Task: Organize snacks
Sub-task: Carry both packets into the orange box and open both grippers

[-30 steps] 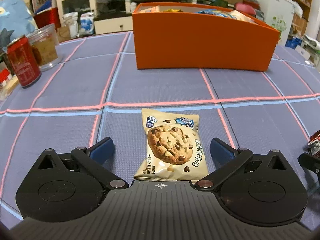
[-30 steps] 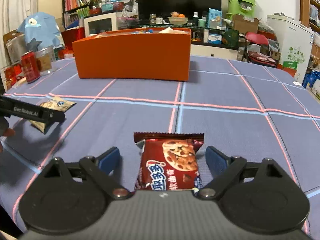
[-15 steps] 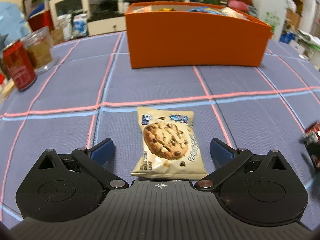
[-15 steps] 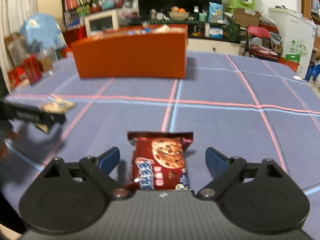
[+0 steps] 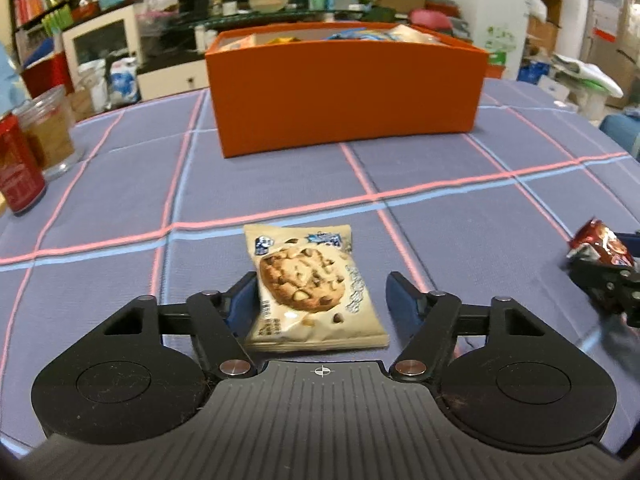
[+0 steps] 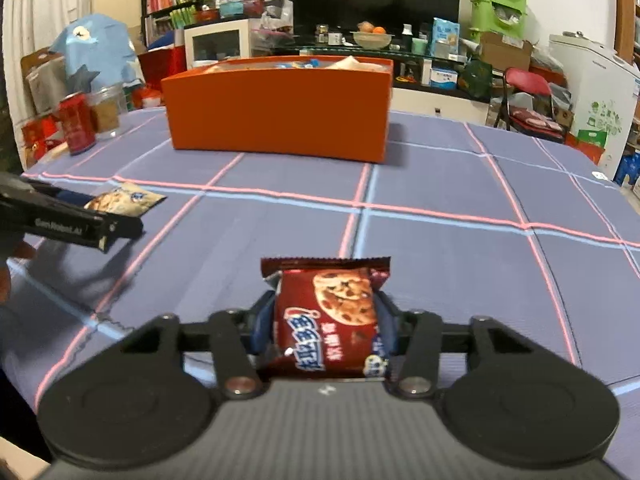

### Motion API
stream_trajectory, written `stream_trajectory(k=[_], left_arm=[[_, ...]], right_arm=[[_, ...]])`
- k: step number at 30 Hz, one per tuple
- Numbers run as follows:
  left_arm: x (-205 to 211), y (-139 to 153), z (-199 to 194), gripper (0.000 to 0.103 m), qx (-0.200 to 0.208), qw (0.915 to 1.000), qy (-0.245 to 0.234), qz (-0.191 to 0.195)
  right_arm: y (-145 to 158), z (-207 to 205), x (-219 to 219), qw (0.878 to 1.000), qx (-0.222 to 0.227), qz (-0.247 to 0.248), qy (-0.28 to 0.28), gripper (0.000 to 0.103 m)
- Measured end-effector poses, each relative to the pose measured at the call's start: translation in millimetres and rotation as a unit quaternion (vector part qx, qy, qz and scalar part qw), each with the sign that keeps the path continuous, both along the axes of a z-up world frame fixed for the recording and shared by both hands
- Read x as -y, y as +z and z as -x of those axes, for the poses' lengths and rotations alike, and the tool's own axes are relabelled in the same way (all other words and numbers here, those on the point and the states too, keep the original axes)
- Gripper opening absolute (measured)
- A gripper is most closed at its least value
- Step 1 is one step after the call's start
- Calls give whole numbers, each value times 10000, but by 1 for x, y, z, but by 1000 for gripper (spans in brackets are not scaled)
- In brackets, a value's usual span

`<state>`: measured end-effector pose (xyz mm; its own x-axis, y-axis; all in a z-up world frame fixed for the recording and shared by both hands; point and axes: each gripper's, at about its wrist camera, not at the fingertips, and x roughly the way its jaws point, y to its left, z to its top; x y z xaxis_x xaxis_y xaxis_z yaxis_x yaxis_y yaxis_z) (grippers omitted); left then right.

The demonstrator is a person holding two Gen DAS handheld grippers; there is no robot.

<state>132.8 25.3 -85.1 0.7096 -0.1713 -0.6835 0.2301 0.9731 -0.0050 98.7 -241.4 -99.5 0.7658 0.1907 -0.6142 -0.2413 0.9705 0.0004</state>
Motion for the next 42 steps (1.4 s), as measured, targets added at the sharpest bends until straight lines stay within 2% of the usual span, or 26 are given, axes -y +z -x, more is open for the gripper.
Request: stream_trajectory(k=[2, 3, 4, 5, 6, 8, 9, 11, 12, 14, 15, 16, 19, 24, 28, 33, 37, 42], left_arm=[[-1, 0, 1, 32, 6, 10000, -44, 2], [-1, 0, 2, 36, 0, 10000, -48, -5], [-2, 0, 1, 48, -17, 10000, 1, -40], [-3, 0, -1, 55, -30, 9999, 101, -96], [-5, -1, -2, 59, -32, 9997, 191, -121], [-7, -2, -6, 56, -73, 9997, 246, -17], [-7, -2, -7, 50, -52, 9997, 251, -6], [-6, -1, -6, 32, 6, 9998, 188, 8], [-5, 1, -5, 10, 23, 9999, 126, 21], [-8, 4, -6, 7, -75, 9999, 68, 139], [-13, 7, -8, 7, -139, 9994, 69, 323], [-19, 14, -8, 7, -123, 9983, 113, 559], [-31, 37, -5, 8, 96, 9944, 257, 1020], [-32, 79, -16, 8, 451, 9866, 426, 1512], [-21, 113, -48, 8, 730, 9839, 474, 1562], [-10, 143, -106, 8, 1011, 9806, 521, 1596], [-5, 144, -157, 8, 1110, 9810, 589, 1477], [1, 120, -205, 8, 1091, 9867, 637, 1026]], right_arm=[[1, 0, 2, 10000, -8, -24, 54, 53], [1, 1, 4, 10000, -13, -58, 73, 56], [1, 3, 6, 10000, -13, -57, 66, 68], [2, 6, 9, 10000, 49, -35, 26, 73], [4, 10, 11, 9999, 125, -16, 4, 73], [6, 12, 13, 9998, 190, -1, -26, 73], [5, 11, 12, 9999, 147, -3, -25, 72], [0, 8, 7, 10000, 43, 21, 72, 58], [-1, 9, 4, 9999, 78, 53, 124, 49], [0, 10, 1, 9997, 96, 77, 192, 47], [1, 10, 4, 9998, 72, -36, 177, 47], [4, 10, 11, 9993, 21, -349, 125, 47], [21, 10, 25, 9954, 183, -944, -9, 47], [64, 2, 29, 9889, 691, -1314, 33, 48], [104, -37, 23, 9862, 1147, -1176, 203, 48], [139, -120, 7, 9807, 1580, -1099, 329, 48], [138, -194, -13, 9808, 1516, -1159, 399, 48], [114, -255, -29, 9869, 1158, -1034, 434, 48]])
